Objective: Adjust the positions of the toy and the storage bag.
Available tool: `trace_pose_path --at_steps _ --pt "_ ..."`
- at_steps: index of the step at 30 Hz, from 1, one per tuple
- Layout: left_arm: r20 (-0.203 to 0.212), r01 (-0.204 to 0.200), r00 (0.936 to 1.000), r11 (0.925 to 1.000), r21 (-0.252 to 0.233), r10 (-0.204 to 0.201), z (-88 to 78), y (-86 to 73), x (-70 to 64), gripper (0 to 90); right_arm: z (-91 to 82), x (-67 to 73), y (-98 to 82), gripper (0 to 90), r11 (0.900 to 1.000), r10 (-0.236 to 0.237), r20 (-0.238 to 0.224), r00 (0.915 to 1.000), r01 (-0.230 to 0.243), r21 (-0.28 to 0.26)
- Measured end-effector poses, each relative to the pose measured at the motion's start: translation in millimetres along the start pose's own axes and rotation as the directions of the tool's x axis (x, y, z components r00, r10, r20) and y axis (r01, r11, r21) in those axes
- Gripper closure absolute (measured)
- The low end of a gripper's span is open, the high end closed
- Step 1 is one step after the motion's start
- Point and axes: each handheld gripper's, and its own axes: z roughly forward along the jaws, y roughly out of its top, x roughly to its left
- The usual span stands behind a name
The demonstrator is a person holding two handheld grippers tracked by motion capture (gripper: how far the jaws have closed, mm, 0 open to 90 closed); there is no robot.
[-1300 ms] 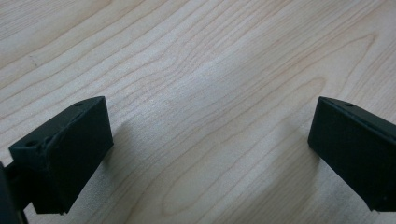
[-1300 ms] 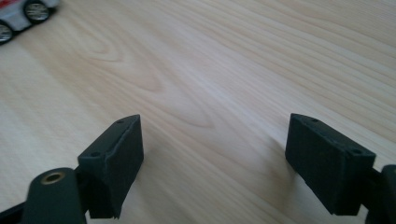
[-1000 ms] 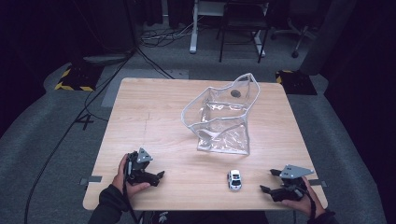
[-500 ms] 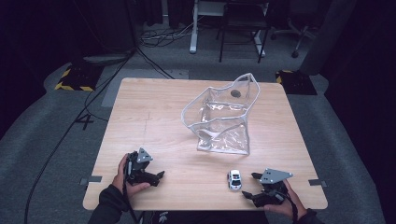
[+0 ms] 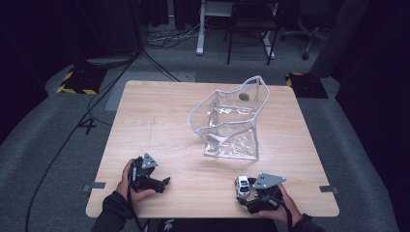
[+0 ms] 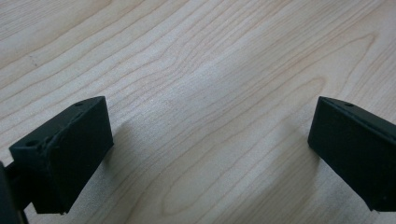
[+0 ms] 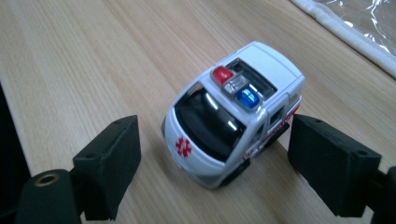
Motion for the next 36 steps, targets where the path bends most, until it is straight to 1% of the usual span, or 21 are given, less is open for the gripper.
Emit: trace_pose_path --at_steps 2,5,6,7,9,10,12,20,21,24,25,26,27,28,29,30,32,33,36 --pt "0.000 0.000 1.0000 1.0000 0.000 0.000 0.0 0.0 0.0 0.1 2.1 -0.2 1.8 17.4 1.000 -0.003 0.004 1.0000 0.003 -0.001" --pt "0.000 0.000 1.0000 1.0000 0.000 0.000 0.0 0.0 0.0 0.1 5.1 0.6 4.9 17.7 1.000 0.010 0.010 0.9999 -0.010 0.001" --pt "0.000 0.000 1.0000 1.0000 -0.001 0.000 0.0 0.0 0.0 0.1 6.3 -0.1 5.6 19.3 1.000 0.000 0.006 1.0000 0.000 -0.005" --pt "-0.001 -0.001 1.0000 1.0000 -0.001 0.001 0.1 -0.1 0.0 0.1 6.8 0.7 6.5 20.2 1.000 0.005 0.006 1.0000 -0.005 -0.006" --pt "0.000 0.000 1.0000 1.0000 0.000 0.000 0.0 0.0 0.0 0.1 7.7 0.5 7.4 24.3 1.000 -0.004 0.002 1.0000 0.004 -0.011" --pt "0.000 0.000 1.0000 1.0000 0.000 0.000 0.0 0.0 0.0 0.1 8.2 1.4 8.0 26.0 1.000 0.002 -0.001 1.0000 -0.002 -0.018" --pt "0.000 0.000 1.0000 1.0000 0.000 0.000 0.0 0.0 0.0 0.1 8.9 1.5 8.8 26.7 1.000 0.003 -0.001 1.0000 -0.003 -0.021" --pt "0.000 0.000 1.0000 1.0000 0.000 0.000 0.0 0.0 0.0 0.1 7.7 0.2 7.6 27.0 1.000 -0.006 -0.001 1.0000 0.006 -0.023" --pt "0.000 0.000 1.0000 1.0000 0.000 0.000 0.0 0.0 0.0 0.1 7.2 -0.2 6.9 26.2 1.000 0.002 0.001 1.0000 -0.002 -0.024" --pt "0.000 0.000 1.0000 1.0000 0.000 0.000 0.0 0.0 0.0 0.1 5.9 -1.4 5.7 21.5 1.000 0.004 0.024 0.9997 -0.003 -0.019" --pt "0.000 0.000 1.0000 1.0000 0.000 0.000 0.0 0.0 0.0 0.1 4.5 -2.6 4.8 21.4 1.000 -0.001 0.027 0.9996 0.002 -0.012" --pt "0.000 0.000 1.0000 1.0000 0.000 0.000 0.0 0.0 0.0 0.1 3.4 -3.0 3.9 21.7 1.000 0.007 0.029 0.9996 -0.007 -0.012" --pt "-0.001 0.000 1.0000 1.0000 -0.001 0.000 0.0 0.0 0.0 0.1 1.9 -5.0 2.8 23.6 1.000 0.001 0.028 0.9996 -0.001 -0.009" --pt "0.000 0.000 1.0000 1.0000 0.000 0.000 0.0 0.0 0.0 0.1 0.7 -6.2 2.2 26.4 1.000 0.009 0.019 0.9998 -0.009 -0.006" --pt "0.000 0.000 1.0000 1.0000 0.000 0.000 0.0 0.0 0.0 0.1 -1.5 -8.1 1.0 29.8 1.000 0.004 0.017 0.9998 -0.004 -0.005" --pt "0.001 0.000 1.0000 1.0000 0.000 0.000 0.0 0.0 0.0 0.1 -3.6 -8.9 0.4 33.3 1.000 0.008 0.011 0.9999 -0.008 -0.001" --pt "-0.001 -0.001 1.0000 1.0000 -0.001 0.001 0.1 -0.1 0.0 0.1 -5.3 -11.1 -1.1 39.3 1.000 0.004 0.007 1.0000 -0.004 -0.010" --pt "-0.001 0.000 1.0000 1.0000 -0.001 0.000 0.1 -0.1 0.0 0.1 -6.2 -11.1 -1.3 41.3 1.000 0.007 0.005 1.0000 -0.007 -0.010" --pt "0.000 0.000 1.0000 1.0000 0.000 0.000 0.0 0.0 0.0 0.1 -6.6 -12.9 -2.0 43.0 1.000 0.001 0.002 1.0000 -0.001 -0.015"
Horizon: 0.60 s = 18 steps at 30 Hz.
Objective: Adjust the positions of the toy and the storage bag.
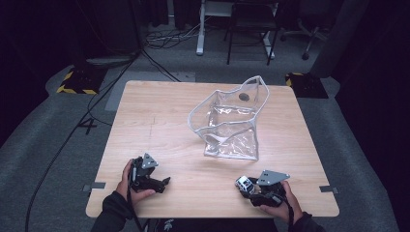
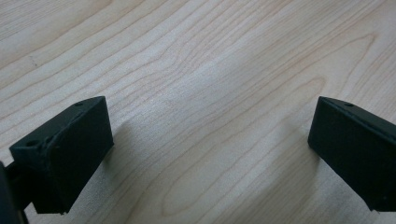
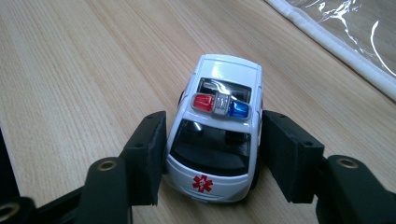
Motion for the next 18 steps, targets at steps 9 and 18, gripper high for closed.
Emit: trace_pose_path --at_steps 9,18 --pt "0.000 0.000 1.0000 1.0000 0.000 0.000 0.0 0.0 0.0 0.1 -2.4 -2.8 -2.7 47.6 1.000 -0.002 -0.005 1.0000 0.002 -0.012" --pt "0.000 0.000 1.0000 1.0000 0.000 0.000 0.0 0.0 0.0 0.1 -3.1 -7.2 -3.8 47.8 0.999 -0.034 -0.009 0.9994 0.034 -0.013"
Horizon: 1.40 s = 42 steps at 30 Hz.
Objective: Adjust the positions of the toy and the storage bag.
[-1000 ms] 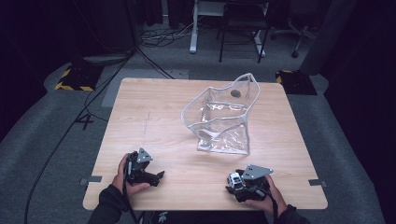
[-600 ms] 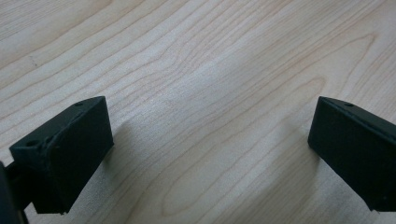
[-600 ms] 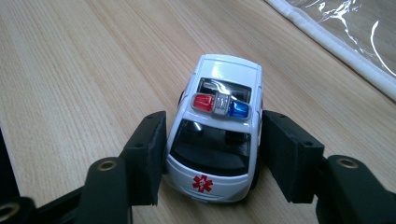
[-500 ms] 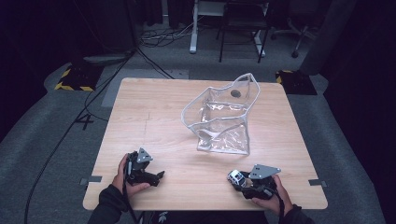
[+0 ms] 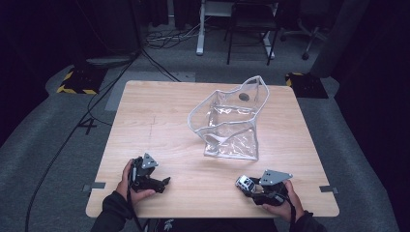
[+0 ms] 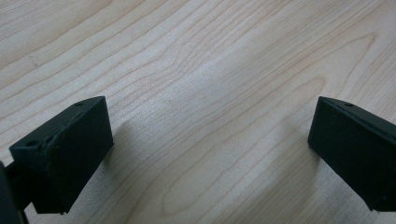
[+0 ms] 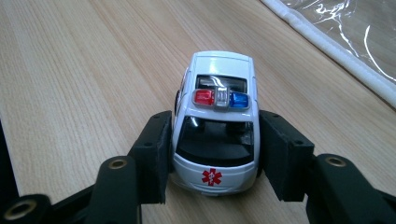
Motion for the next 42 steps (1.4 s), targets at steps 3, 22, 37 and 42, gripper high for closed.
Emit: trace_pose_path --at_steps 3,22,37,42 --pt "-0.001 0.000 1.0000 1.0000 0.000 0.000 0.0 0.0 0.0 0.1 -1.1 0.0 -0.4 47.8 1.000 0.018 -0.003 0.9998 -0.018 0.001" --pt "0.000 0.000 1.0000 1.0000 0.000 0.000 0.0 0.0 0.0 0.1 -18.5 -27.5 -15.5 47.9 0.997 0.075 0.079 0.9940 -0.076 0.006" --pt "0.026 -0.046 0.9986 0.9989 0.004 0.046 36.7 42.7 -33.2 0.4 -50.6 -84.6 -47.6 47.9 0.977 0.210 0.242 0.9473 -0.211 -0.025" --pt "0.100 -0.116 0.9883 0.9932 0.009 0.115 65.2 76.2 -57.7 0.7 -58.5 -98.6 -57.4 47.8 0.965 0.264 0.232 0.9362 -0.258 -0.054"
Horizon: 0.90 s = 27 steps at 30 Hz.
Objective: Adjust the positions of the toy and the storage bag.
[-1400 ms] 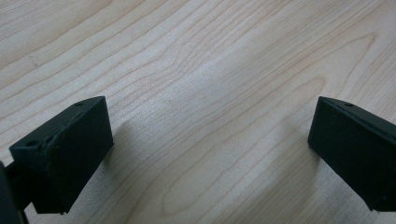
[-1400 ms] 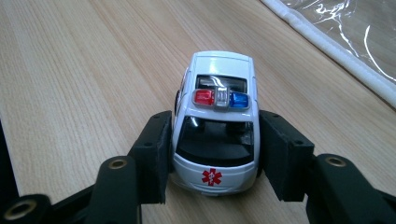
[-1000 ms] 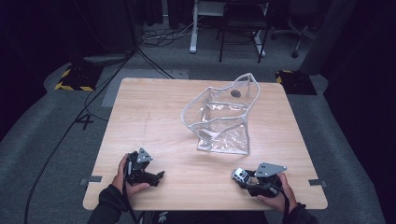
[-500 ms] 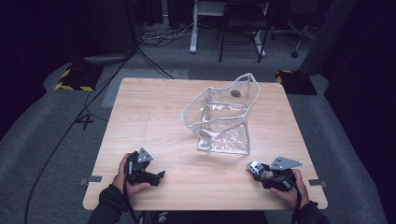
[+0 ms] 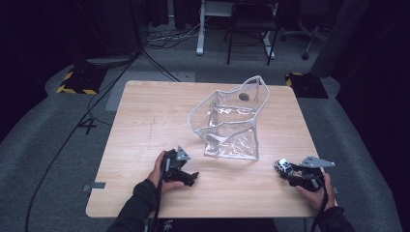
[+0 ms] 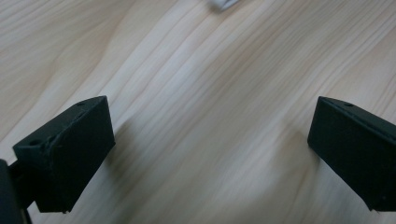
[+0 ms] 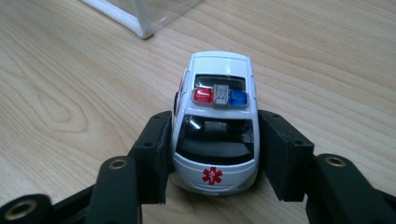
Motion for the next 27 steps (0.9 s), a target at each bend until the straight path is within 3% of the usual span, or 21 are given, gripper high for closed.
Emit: trace_pose_path --at_steps 2,3,5,7,10,11,14,16,19,21,22,24,27 --pt "-0.006 -0.033 0.9995 0.9991 -0.026 0.033 11.5 14.5 -5.2 4.8 0.5 0.5 0.4 47.8 1.000 -0.019 0.014 0.9997 0.019 0.007" --pt "0.009 -0.025 0.9996 0.9994 -0.026 0.025 15.5 19.1 -8.0 7.6 1.0 1.7 0.5 47.8 1.000 -0.023 0.022 0.9995 0.022 0.005" --pt "-0.013 0.000 0.9999 0.9991 -0.043 -0.001 23.6 29.2 -14.2 16.4 0.9 0.4 -0.1 47.9 1.000 -0.015 0.012 0.9998 0.015 0.001" --pt "-0.036 -0.017 0.9992 0.9979 -0.063 0.015 31.3 38.6 -17.2 18.9 0.9 0.6 -0.6 47.8 1.000 -0.022 0.016 0.9996 0.022 -0.002" --pt "-0.086 0.019 0.9959 0.9953 -0.095 -0.027 35.2 46.1 -18.4 27.0 0.9 0.8 -0.9 47.8 1.000 -0.018 0.017 0.9997 0.018 -0.004" --pt "-0.089 0.033 0.9950 0.9913 -0.127 -0.045 37.1 48.7 -18.6 27.1 0.9 0.9 -0.9 47.8 1.000 -0.018 0.018 0.9997 0.018 -0.005" --pt "-0.118 0.033 0.9918 0.9902 -0.136 -0.049 38.7 55.8 -17.5 30.4 1.0 1.0 -1.0 47.8 1.000 -0.017 0.018 0.9997 0.017 -0.006" --pt "-0.120 0.047 0.9905 0.9839 -0.173 -0.068 40.4 60.7 -19.5 31.1 1.1 1.2 -1.0 47.8 1.000 -0.017 0.020 0.9997 0.017 -0.006" --pt "-0.128 0.038 0.9898 0.9799 -0.196 -0.064 41.5 67.6 -18.6 33.5 1.3 1.2 -0.9 47.8 1.000 -0.016 0.020 0.9997 0.016 -0.007" --pt "-0.144 0.046 0.9867 0.9803 -0.192 -0.075 43.4 70.9 -17.0 38.7 1.2 1.3 -1.0 47.8 1.000 -0.017 0.021 0.9996 0.017 -0.006" --pt "-0.140 0.047 0.9873 0.9797 -0.195 -0.075 45.3 72.1 -16.2 42.5 1.2 1.4 -1.0 47.8 1.000 -0.016 0.020 0.9997 0.016 -0.007" --pt "-0.166 0.018 0.9852 0.9885 -0.150 -0.043 46.7 74.0 -17.4 58.7 1.2 1.3 -1.1 47.8 1.000 -0.018 0.021 0.9996 0.018 -0.007" --pt "-0.180 -0.002 0.9834 0.9889 -0.148 -0.025 47.3 74.2 -18.4 75.0 1.2 1.6 -1.1 47.8 1.000 -0.012 0.020 0.9997 0.012 -0.009"
